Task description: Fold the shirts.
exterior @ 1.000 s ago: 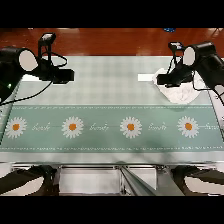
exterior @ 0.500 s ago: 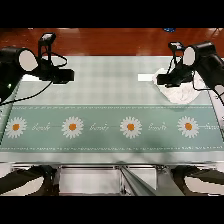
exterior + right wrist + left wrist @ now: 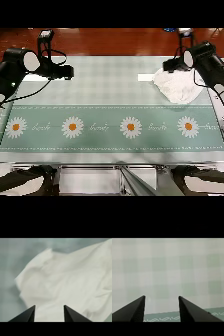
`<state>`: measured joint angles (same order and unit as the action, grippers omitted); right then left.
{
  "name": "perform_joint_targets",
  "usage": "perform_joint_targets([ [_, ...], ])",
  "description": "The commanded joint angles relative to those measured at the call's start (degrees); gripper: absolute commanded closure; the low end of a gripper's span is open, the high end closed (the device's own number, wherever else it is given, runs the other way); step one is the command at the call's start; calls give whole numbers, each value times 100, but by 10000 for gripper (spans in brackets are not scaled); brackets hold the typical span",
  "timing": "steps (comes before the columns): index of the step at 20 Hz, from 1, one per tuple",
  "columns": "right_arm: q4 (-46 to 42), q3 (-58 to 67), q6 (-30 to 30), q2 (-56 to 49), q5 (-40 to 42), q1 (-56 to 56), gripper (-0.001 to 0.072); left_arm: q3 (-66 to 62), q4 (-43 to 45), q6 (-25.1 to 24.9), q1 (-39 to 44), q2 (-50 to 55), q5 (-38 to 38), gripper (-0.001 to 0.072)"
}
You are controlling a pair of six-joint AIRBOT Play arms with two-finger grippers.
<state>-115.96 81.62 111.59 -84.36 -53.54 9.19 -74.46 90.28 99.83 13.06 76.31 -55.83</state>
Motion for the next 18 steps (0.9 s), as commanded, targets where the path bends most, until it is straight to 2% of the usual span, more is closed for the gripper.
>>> perform_joint_targets([
  [1, -671, 50, 1075, -446, 1095, -623, 302, 0, 103, 52, -168, 155, -323, 197],
  [4, 74, 302, 614, -1307, 1008, -1311, 302, 0, 103, 57, -396, 175, -678, 197],
  [8, 1755, 793, -367, -2194, 485, -1897, 302, 0, 96, 208, -518, 210, -726, 197],
  [10, 2118, 837, -660, -2400, 391, -1950, 308, 0, 59, 208, -518, 254, -748, 197],
  [11, 2120, 837, -745, -2457, 328, -1943, 344, 0, 52, 205, -518, 264, -750, 197],
  [12, 2177, 837, -868, -2476, 229, -1919, 487, -7, 57, 186, -520, 258, -844, 198],
  [13, 2334, 857, -1047, -2455, 136, -1919, 663, -63, 76, 52, -549, 249, -1069, 197],
  [14, 2553, 942, -1252, -2400, 2, -1921, 687, -208, 105, -168, -621, 245, -1451, 197],
  [16, 2721, 1283, -1674, -2153, -278, -1897, 687, -577, 103, -334, -868, 184, -2186, 197],
  [18, 2750, 1679, -1893, -1753, -389, -1829, 688, -721, -46, -326, -1132, -114, -2433, 197],
])
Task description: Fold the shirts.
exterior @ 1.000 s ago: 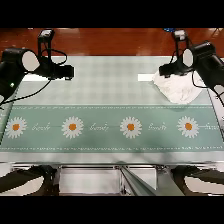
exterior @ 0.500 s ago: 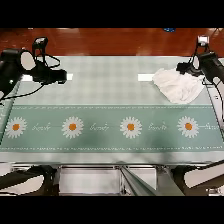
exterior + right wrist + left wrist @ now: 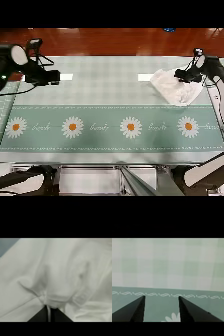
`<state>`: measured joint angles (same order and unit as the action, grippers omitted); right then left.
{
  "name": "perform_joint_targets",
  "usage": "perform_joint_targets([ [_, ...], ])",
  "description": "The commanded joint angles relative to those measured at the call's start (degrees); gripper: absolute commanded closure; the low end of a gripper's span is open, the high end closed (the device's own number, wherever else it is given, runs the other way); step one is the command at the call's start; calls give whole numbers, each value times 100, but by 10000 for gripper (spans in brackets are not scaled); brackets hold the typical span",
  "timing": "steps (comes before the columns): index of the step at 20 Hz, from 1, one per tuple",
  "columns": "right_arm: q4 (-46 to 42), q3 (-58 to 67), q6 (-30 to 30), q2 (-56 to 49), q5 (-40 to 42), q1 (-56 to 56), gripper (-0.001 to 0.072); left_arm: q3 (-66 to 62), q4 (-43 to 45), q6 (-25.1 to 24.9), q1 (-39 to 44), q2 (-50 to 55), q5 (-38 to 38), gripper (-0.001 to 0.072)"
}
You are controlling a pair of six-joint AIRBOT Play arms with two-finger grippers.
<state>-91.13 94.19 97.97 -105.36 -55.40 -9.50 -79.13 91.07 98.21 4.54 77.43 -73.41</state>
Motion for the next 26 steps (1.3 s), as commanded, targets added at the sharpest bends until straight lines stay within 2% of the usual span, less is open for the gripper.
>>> perform_joint_targets([
  [1, 280, 627, -608, 614, -205, 92, 688, -201, -319, -162, -380, -479, -654, 197],
  [5, 273, 1145, -824, 1797, -199, 444, 688, 876, -612, -146, -457, -1773, -39, 197],
  [10, 254, 1224, -1040, 3161, -153, 964, 688, 2719, -1725, -149, -450, -3497, 938, 197],
  [13, 247, 1224, -1196, 3799, 26, 1298, 688, 3311, -2439, -153, -452, -4214, 1165, 198],
  [15, 247, 1224, -1215, 4170, 243, 1534, 688, 3458, -2796, -337, -450, -4503, 1191, 197],
  [18, 254, 1224, -1285, 4553, 326, 1926, 688, 3528, -2789, -350, -450, -4612, 1189, 198],
  [23, 315, 1222, -1384, 4671, 7, 2944, 687, 3526, -2452, -452, -538, -4597, 1353, 198],
  [26, 691, 1215, -1384, 4424, -662, 3528, 688, 3526, -2350, -459, -903, -4599, 1370, 198],
])
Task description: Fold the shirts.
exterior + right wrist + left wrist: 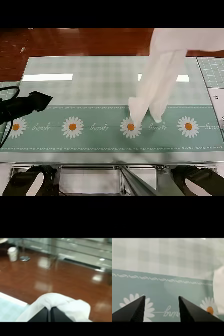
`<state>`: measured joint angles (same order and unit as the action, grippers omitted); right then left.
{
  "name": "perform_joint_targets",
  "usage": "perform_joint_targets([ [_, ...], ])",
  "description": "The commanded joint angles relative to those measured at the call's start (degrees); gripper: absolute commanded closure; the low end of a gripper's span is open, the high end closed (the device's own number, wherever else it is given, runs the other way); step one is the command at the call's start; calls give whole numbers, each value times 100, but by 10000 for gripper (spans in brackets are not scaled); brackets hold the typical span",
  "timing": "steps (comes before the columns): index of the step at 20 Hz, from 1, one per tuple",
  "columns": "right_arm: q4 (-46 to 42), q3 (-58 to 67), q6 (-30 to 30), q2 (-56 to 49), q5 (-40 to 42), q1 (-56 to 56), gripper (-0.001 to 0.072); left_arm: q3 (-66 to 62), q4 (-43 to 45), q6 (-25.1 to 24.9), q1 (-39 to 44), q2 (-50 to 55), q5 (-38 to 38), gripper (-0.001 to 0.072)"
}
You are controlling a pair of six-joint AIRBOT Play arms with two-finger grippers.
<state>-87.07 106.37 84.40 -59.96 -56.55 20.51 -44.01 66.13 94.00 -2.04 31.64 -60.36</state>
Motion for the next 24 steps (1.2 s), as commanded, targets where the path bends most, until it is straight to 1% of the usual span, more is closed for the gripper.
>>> perform_joint_targets([
  [1, 474, -66, -24, -289, -763, 706, 687, 13, 201, -35, -404, -20, 83, 198],
  [4, 1231, -616, -26, -925, -940, 1207, 687, 13, 219, -33, -966, -20, 55, 198],
  [6, 1698, -1152, -28, -1469, -710, 1631, 687, 15, 223, -59, -1080, -17, -83, 198],
  [8, 1904, -1580, -9, -2111, -323, 2081, 687, 15, 195, -55, -1078, -20, -197, 198],
  [11, 2463, -1716, 96, -3202, 11, 2551, 683, 52, 179, -55, -1078, -20, -330, 198],
  [12, 2662, -1716, 157, -3427, 101, 2616, 598, 105, 173, -55, -1078, -20, -367, 198],
  [13, 2870, -1716, 184, -3602, 195, 2612, 391, 186, 153, -55, -1078, -17, -514, 198],
  [14, 2892, -1714, 188, -3654, 269, 2570, 307, 278, 109, -57, -1078, -17, -671, 198],
  [15, 2774, -1679, 210, -3624, 256, 2409, 307, 369, 52, -155, -1078, -2, -839, 198],
  [17, 2452, -1460, 413, -3366, -236, 1759, 307, 387, 85, -616, -1104, 55, -1047, 198],
  [19, 1902, -1425, 551, -2769, -831, 769, 307, 387, 20, -608, -1233, 79, -1088, 198],
  [20, 1364, -1443, 785, -2422, -1182, 227, 307, 396, -63, -614, -1268, 96, -1198, 198],
  [21, 868, -1598, 994, -2072, -1366, -254, 307, 442, -177, -614, -1268, 142, -1316, 198],
  [22, 490, -1980, 1150, -1659, -1379, -745, 307, 560, -442, -616, -1263, 212, -1390, 198],
  [23, 361, -2516, 1244, -1268, -1283, -1167, 307, 763, -933, -743, -1259, 317, -1379, 198],
  [24, 417, -3263, 1272, -844, -1080, -1585, 307, 994, -1530, -1040, -1252, 457, -1357, 198],
])
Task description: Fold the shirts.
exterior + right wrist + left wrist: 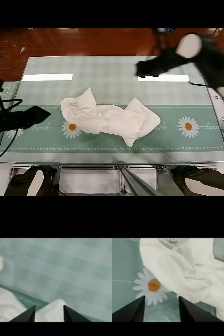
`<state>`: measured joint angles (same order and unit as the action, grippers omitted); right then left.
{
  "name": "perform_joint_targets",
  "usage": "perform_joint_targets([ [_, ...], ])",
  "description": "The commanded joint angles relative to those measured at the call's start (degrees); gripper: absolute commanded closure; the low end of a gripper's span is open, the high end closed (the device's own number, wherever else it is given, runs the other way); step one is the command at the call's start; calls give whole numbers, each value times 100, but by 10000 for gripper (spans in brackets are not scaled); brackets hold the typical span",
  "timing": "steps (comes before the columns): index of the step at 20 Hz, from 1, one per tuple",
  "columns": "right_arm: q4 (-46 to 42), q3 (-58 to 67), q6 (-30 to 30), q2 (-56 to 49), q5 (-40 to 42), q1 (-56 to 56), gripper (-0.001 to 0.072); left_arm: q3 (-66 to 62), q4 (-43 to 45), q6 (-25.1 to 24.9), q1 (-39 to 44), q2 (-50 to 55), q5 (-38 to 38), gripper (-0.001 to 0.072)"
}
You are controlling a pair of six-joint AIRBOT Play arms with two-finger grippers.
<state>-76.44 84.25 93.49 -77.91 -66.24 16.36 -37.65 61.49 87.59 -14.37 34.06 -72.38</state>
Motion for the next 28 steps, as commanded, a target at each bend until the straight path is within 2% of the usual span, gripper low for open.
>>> perform_joint_targets([
  [1, -492, -1832, 400, 1340, 111, -1480, 307, 608, -1591, -721, 7, 415, -48, 198],
  [3, 74, -3515, 315, 2155, 490, -1895, 307, 903, -1596, -855, 155, 911, 348, 198],
  [6, 702, -5184, 164, 3130, 616, -1921, 307, 911, -1617, -1062, 363, 1722, 1001, 198],
  [10, 1818, -6288, 48, 3670, 704, -1416, 307, 750, -2035, -1180, 734, 2736, 1805, 198],
  [12, 2175, -6459, 87, 3630, 1244, -916, 307, 538, -2083, -1196, 944, 3154, 1888, 222],
  [13, 2253, -6494, 210, 3536, 1593, -647, 307, 413, -2083, -1196, 1003, 3342, 1856, 423],
  [14, 2253, -6492, 389, 3368, 1744, -407, 307, 313, -2085, -1204, 1012, 3469, 1770, 696],
  [16, 2288, -6492, 522, 3067, 1812, -240, 307, 164, -2076, -1226, 1005, 3515, 1620, 686],
  [18, 2450, -6492, 522, 2889, 1926, -225, 307, 24, -2079, -1484, 1005, 3508, 1440, 686],
  [21, 2874, -6476, 378, 2476, 2544, -225, 310, -87, -2079, -1495, 1005, 3508, 1394, 686],
  [22, 2994, -6411, 302, 2319, 2791, -225, 356, -118, -2081, -1495, 1005, 3508, 1397, 686],
  [24, 3176, -5993, -192, 1985, 2900, -225, 684, -297, -2199, -1495, 970, 3493, 1364, 686],
  [25, 3141, -5582, -627, 1873, 2632, -234, 687, -522, -2441, -1497, 896, 3440, 1311, 686],
  [26, 2907, -5080, -796, 1843, 2291, -321, 688, -861, -2726, -1508, 778, 3348, 1235, 686],
  [28, 2175, -3713, -756, 1878, 1694, -671, 688, -1781, -3073, -1515, 507, 3128, 1054, 687],
])
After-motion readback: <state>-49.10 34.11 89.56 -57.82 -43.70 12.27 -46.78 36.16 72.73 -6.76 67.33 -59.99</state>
